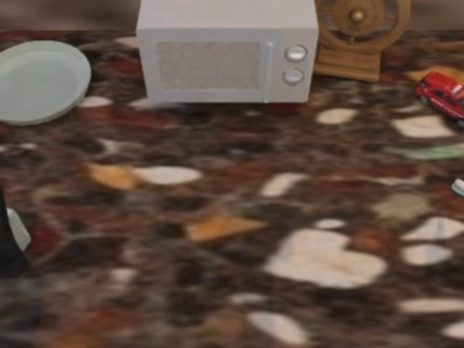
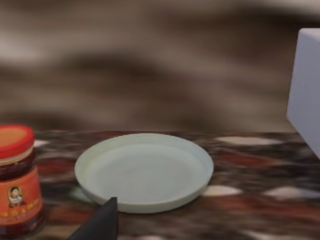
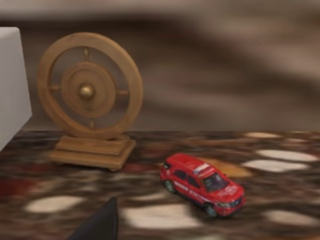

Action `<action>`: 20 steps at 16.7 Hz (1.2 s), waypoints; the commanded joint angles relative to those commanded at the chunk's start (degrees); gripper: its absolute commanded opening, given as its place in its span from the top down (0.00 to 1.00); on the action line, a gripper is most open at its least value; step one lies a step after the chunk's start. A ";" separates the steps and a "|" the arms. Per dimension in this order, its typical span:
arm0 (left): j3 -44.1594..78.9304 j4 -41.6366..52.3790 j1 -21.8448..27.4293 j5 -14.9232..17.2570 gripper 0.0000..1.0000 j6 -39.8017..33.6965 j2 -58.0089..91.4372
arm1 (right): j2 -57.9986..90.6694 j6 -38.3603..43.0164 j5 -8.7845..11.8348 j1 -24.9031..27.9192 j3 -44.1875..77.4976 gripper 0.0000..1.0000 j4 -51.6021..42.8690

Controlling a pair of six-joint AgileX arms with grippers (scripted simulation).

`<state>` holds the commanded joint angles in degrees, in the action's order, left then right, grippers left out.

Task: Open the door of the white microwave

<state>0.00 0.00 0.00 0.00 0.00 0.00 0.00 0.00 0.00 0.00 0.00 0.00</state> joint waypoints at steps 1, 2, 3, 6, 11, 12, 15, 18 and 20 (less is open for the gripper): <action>0.00 0.00 0.00 0.00 0.00 0.00 0.00 | 0.00 0.00 0.00 0.00 0.00 0.00 0.00; 0.00 0.00 0.00 0.00 0.00 0.00 0.00 | 0.00 0.00 0.00 0.00 0.00 0.00 0.00; 0.57 0.02 0.36 -0.26 0.00 -0.16 0.57 | 0.00 0.00 0.00 0.00 0.00 0.00 0.00; 5.82 0.20 3.43 -2.79 0.00 -1.69 5.93 | 0.00 0.00 0.00 0.00 0.00 0.00 0.00; 22.78 1.03 12.95 -11.27 0.00 -6.64 27.15 | 0.00 0.00 0.00 0.00 0.00 0.00 0.00; 26.84 1.33 15.28 -13.37 0.00 -7.84 33.03 | 0.00 0.00 0.00 0.00 0.00 0.00 0.00; 39.34 2.47 22.55 -19.91 0.00 -11.50 52.03 | 0.00 0.00 0.00 0.00 0.00 0.00 0.00; 51.52 3.77 29.76 -26.38 0.00 -15.12 70.80 | 0.00 0.00 0.00 0.00 0.00 0.00 0.00; 59.15 4.53 34.25 -30.39 0.00 -17.43 81.88 | 0.00 0.00 0.00 0.00 0.00 0.00 0.00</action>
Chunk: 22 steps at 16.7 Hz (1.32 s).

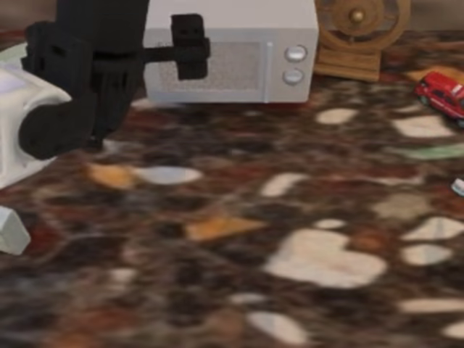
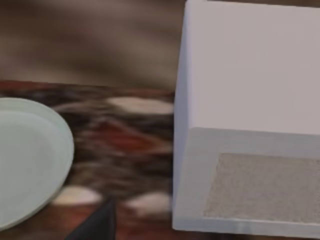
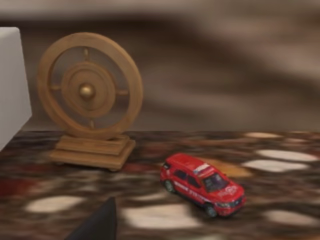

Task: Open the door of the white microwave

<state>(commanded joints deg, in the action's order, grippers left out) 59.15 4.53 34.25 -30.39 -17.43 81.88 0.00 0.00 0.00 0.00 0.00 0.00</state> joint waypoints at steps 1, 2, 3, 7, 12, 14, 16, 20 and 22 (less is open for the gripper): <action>3.66 0.31 2.10 -1.87 0.00 -1.11 5.01 | 0.00 0.00 0.00 0.00 0.00 0.00 0.00; 7.13 0.56 4.09 -3.65 0.00 -2.19 9.63 | 0.00 0.00 0.00 0.00 0.00 0.00 0.00; 10.39 0.75 5.95 -5.30 0.00 -3.22 13.86 | 0.00 0.00 0.00 0.00 0.00 0.00 0.00; 20.97 1.04 11.73 -10.45 0.00 -6.56 27.20 | 0.00 0.00 0.00 0.00 0.00 0.00 0.00; 25.14 0.99 13.98 -12.44 0.00 -7.90 32.00 | 0.00 0.00 0.00 0.00 0.00 0.00 0.00; 25.14 0.99 13.98 -12.44 0.00 -7.90 32.00 | 0.00 0.00 0.00 0.00 0.00 0.00 0.00; 25.10 0.89 13.63 -12.21 0.00 -7.73 32.03 | 0.00 0.00 0.00 0.00 0.00 0.00 0.00; 30.63 -1.36 10.91 -9.82 0.00 -5.55 38.33 | 0.00 0.00 0.00 0.00 0.00 0.00 0.00; 34.00 -2.80 8.92 -8.08 0.00 -4.13 42.48 | 0.00 0.00 0.00 0.00 0.00 0.00 0.00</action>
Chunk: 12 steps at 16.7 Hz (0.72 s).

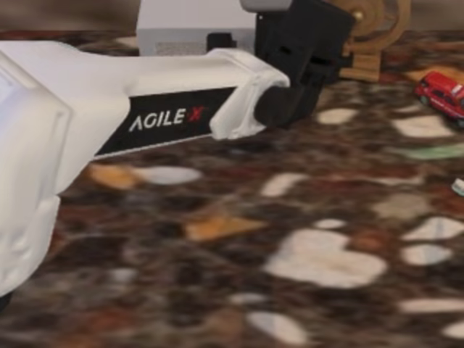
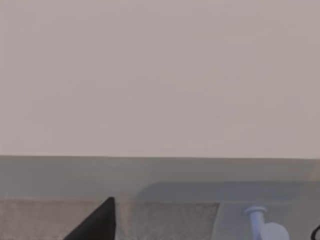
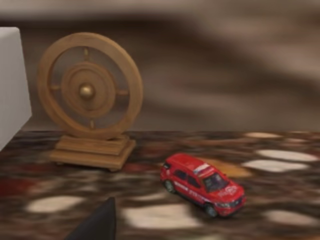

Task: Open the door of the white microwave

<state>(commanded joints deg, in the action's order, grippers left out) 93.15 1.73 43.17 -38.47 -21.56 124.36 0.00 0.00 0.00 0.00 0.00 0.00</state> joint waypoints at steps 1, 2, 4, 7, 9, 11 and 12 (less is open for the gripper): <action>1.28 -0.55 -0.80 0.70 0.00 0.55 1.38 | 0.00 0.00 0.00 0.00 0.00 0.00 0.00; 2.03 -0.89 -1.29 1.12 0.00 0.89 2.14 | 0.00 0.00 0.00 0.00 0.00 0.00 0.00; 2.19 -0.97 -1.40 1.22 0.00 0.97 2.31 | 0.00 0.00 0.00 0.00 0.00 0.00 0.00; 2.19 -0.97 -1.40 1.22 0.08 0.97 2.31 | 0.00 0.00 0.00 0.00 0.00 0.00 0.00; 2.19 -0.97 -1.40 1.22 0.23 0.97 2.31 | 0.00 0.00 0.00 0.00 0.00 0.00 0.00; 2.19 -0.97 -1.40 1.22 0.38 0.97 2.31 | 0.00 0.00 0.00 0.00 0.00 0.00 0.00; 2.19 -0.97 -1.40 1.22 0.45 0.97 2.31 | 0.00 0.00 0.00 0.00 0.00 0.00 0.00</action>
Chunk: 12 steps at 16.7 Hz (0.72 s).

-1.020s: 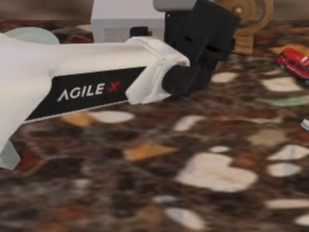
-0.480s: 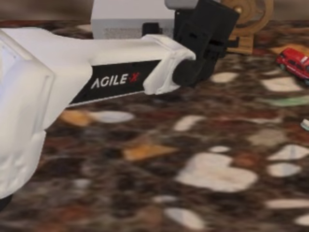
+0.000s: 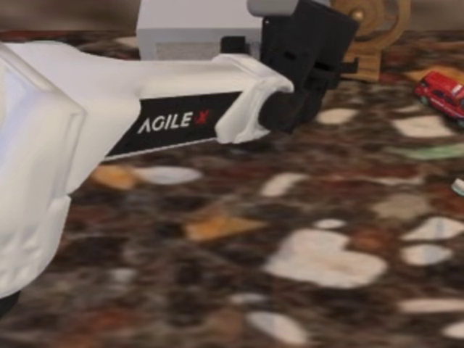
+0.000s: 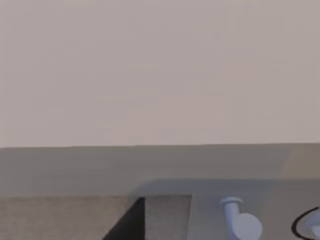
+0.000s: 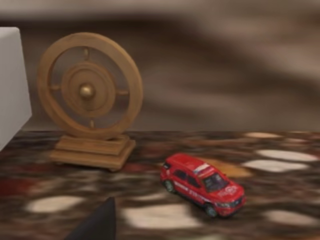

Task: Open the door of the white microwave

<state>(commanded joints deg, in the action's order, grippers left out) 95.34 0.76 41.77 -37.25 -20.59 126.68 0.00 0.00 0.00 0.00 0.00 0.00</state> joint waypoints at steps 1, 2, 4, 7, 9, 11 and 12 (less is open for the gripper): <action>0.00 0.00 0.00 0.00 0.53 0.00 0.00 | 0.00 0.00 0.00 0.00 0.00 0.00 0.00; 0.00 0.00 0.00 0.00 0.60 0.00 0.00 | 0.00 0.00 0.00 0.00 0.00 0.00 0.00; 0.00 0.00 0.00 0.00 0.75 0.00 0.00 | 0.00 0.00 0.00 0.00 0.00 0.00 0.00; 0.00 0.00 0.00 0.00 0.98 0.00 0.00 | 0.00 0.00 0.00 0.00 0.00 0.00 0.00; 0.00 0.00 0.00 0.00 1.00 0.00 0.00 | 0.00 0.00 0.00 0.00 0.00 0.00 0.00; 0.00 0.00 0.00 0.00 1.00 0.00 0.00 | 0.00 0.00 0.00 0.00 0.00 0.00 0.00; 0.00 0.00 0.00 0.00 1.00 0.00 0.00 | 0.00 0.00 0.00 0.00 0.00 0.00 0.00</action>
<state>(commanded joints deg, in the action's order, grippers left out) 95.34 0.76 41.77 -37.25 -20.59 126.68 0.00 0.00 0.00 0.00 0.00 0.00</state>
